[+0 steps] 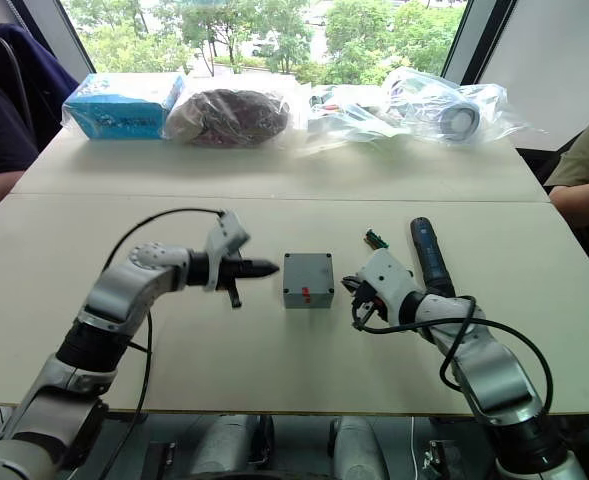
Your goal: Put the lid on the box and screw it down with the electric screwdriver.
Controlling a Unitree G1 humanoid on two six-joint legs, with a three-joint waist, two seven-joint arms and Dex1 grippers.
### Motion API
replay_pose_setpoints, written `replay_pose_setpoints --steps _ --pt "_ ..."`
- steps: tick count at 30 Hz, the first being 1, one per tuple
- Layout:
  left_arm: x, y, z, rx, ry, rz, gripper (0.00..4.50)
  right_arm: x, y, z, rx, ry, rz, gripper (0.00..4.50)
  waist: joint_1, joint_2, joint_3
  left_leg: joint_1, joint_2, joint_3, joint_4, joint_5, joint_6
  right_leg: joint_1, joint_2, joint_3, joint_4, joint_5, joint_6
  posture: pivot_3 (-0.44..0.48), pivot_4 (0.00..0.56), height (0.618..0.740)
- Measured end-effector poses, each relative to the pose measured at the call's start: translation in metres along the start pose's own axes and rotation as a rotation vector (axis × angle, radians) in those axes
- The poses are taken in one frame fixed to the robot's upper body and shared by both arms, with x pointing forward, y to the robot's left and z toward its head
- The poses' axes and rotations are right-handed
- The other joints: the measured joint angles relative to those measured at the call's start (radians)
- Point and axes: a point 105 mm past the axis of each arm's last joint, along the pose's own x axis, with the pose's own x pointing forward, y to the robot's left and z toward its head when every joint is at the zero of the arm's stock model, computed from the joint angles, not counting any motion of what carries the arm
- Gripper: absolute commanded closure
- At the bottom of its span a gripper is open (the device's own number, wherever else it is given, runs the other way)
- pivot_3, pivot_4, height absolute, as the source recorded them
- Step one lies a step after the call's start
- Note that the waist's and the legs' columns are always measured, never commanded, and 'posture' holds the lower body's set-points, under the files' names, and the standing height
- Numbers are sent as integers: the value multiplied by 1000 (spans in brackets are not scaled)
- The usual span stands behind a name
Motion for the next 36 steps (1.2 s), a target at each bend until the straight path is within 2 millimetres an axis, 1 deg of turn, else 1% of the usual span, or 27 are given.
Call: replay_pose_setpoints --steps 1,2,3,4,6,7,8,10,11,12,13,14,15,17,19,20,23,24,25,29,31,36 --pt "-6 9 21 -9 -106 52 4500 -6 -5 5 23 -20 -22 4449 -1 0 0 0 0 0 0 0 0 0 0 0 0 0 1 0 150 740" --pt "-12 15 38 4 -179 89 4500 -11 -10 11 42 -50 -49 4449 -2 0 0 1 0 0 0 0 0 1 0 0 0 0 1 0 150 740" --pt "-17 19 47 18 -209 109 4500 -16 -14 16 57 -80 -77 4449 -4 0 0 1 0 0 0 0 0 1 0 0 0 0 1 0 150 740" --pt "-20 21 50 26 -214 120 4500 -20 -18 20 73 -102 -103 4449 -6 1 -1 2 0 1 -1 0 0 1 0 0 0 0 1 0 150 740" --pt "-22 19 46 9 -177 93 4500 -26 -26 22 160 -141 -159 4449 -5 1 0 2 1 1 -2 1 -1 1 1 0 0 0 1 0 150 740" --pt "-22 10 45 -42 -161 -1 4500 -30 -33 20 227 -155 -199 4449 -5 1 0 1 1 1 -2 1 -2 0 1 0 0 0 1 0 150 740" --pt "-22 -1 47 -68 -155 -98 4500 -35 -39 17 272 -160 -244 4233 -2 1 0 1 1 1 -1 1 -2 0 1 0 0 0 1 0 150 740" --pt "-20 -17 57 -21 -142 -205 4500 -42 -48 10 301 -141 -305 3693 3 1 0 1 -1 0 -1 1 -2 1 1 0 -1 0 1 0 150 740" --pt "-18 -26 64 49 -133 -243 4500 -45 -50 5 309 -125 -325 3311 2 1 0 2 -1 1 0 1 -2 3 0 0 -2 0 0 0 150 740" --pt "-14 -32 64 107 -100 -274 4500 -47 -48 -1 313 -105 -327 2924 -1 2 0 2 -1 1 0 1 -2 3 0 1 -2 0 0 0 150 740" --pt "-11 -38 59 160 -53 -304 4500 -47 -46 -6 316 -80 -325 2430 -3 2 0 3 -1 2 -1 1 -1 3 0 2 -2 0 0 0 150 740" --pt "-8 -42 52 191 -11 -333 4500 -48 -45 -11 317 -57 -322 2079 -4 3 1 3 -1 2 -1 1 -1 3 1 2 -2 0 0 0 150 740" --pt "-5 -47 45 220 27 -362 4500 -49 -44 -15 316 -37 -320 1522 -6 3 1 3 -1 2 -2 1 -1 2 1 2 -2 0 0 0 150 740" --pt "0 -54 36 264 72 -415 4500 -48 -40 -19 319 -17 -305 707 -9 3 1 3 0 2 -2 1 -1 1 2 3 -1 0 0 0 150 740" --pt "0 -59 30 307 108 -451 4500 -44 -34 -22 326 -7 -277 89 -9 4 1 2 1 2 -3 1 -1 0 3 3 -1 0 0 0 150 740" --pt "-1 -60 29 323 117 -462 4500 -42 -31 -23 328 -2 -267 32 -8 4 1 2 1 2 -3 1 -1 0 3 3 -1 0 0 0 150 740" --pt "2 -62 28 347 115 -463 4500 -37 -27 -24 326 8 -248 32 -5 4 2 2 0 2 -2 1 -1 0 2 3 -1 0 0 0 150 740" --pt "2 -62 29 348 112 -462 4500 -35 -27 -25 324 11 -247 471 -3 4 2 2 0 2 -2 1 -1 0 2 3 -1 0 0 0 150 740" --pt "3 -63 29 350 109 -459 4500 -32 -27 -26 321 14 -245 625 -2 4 2 2 0 2 -1 0 -1 0 2 3 -1 0 0 0 150 740" --pt "3 -67 28 360 98 -456 4500 -27 -29 -28 309 19 -249 2123 -4 4 2 1 0 2 -1 0 -1 0 2 3 -1 0 0 0 150 740" --pt "4 -68 26 357 97 -450 4500 -25 -31 -29 308 20 -251 2952 -4 4 2 1 0 2 -1 0 -1 0 2 3 -1 0 0 0 150 740" --pt "2 -68 26 355 104 -425 4500 -20 -38 -32 293 32 -263 2952 -3 4 2 1 0 2 -1 0 -1 0 2 3 -1 0 0 0 150 740"
